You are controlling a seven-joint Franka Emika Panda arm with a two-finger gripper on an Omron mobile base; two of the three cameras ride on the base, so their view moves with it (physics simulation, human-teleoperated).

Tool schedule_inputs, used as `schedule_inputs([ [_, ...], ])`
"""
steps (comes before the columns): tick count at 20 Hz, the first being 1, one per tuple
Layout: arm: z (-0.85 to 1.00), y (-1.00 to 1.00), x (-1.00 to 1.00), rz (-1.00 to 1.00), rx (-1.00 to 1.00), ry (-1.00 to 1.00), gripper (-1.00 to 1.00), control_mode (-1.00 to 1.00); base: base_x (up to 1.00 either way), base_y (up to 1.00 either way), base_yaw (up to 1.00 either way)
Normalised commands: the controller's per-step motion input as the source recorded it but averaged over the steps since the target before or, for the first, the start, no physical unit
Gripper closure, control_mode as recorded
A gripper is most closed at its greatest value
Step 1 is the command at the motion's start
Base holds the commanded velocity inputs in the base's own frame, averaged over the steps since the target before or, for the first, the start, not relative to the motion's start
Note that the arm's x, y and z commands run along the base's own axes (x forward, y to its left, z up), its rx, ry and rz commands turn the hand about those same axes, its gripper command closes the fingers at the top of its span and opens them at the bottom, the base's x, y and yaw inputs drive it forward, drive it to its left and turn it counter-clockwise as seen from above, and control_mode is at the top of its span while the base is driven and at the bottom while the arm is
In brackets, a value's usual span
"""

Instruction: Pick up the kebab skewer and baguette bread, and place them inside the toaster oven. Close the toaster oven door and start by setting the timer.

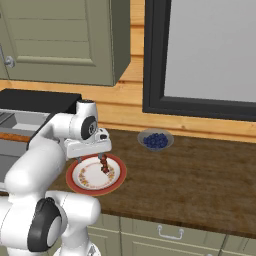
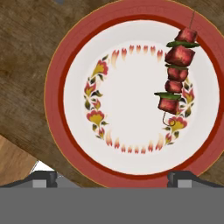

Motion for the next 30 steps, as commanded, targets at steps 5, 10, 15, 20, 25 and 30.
schedule_inputs([
  [5, -0.45, -0.09, 0.23, 0.0, 0.0, 0.0, -1.0, -1.0, 0.0, 0.0, 0.0],
  [10, -0.5, -0.07, 0.16, 0.0, 0.0, -0.01, -1.0, -1.0, 0.0, 0.0, 0.0],
  [15, -0.27, -0.1, 0.44, 0.0, 0.0, 0.01, -1.0, -1.0, 0.0, 0.0, 0.0],
  [20, -0.17, -0.06, 0.39, 0.0, 0.0, 0.02, -1.0, -1.0, 0.0, 0.0, 0.0],
  [25, -0.13, -0.1, 0.35, -0.01, -0.01, 0.03, -1.0, -1.0, 0.0, 0.0, 0.0],
  [30, -0.12, -0.15, 0.36, 0.0, 0.0, 0.02, -1.0, -1.0, 0.0, 0.0, 0.0],
])
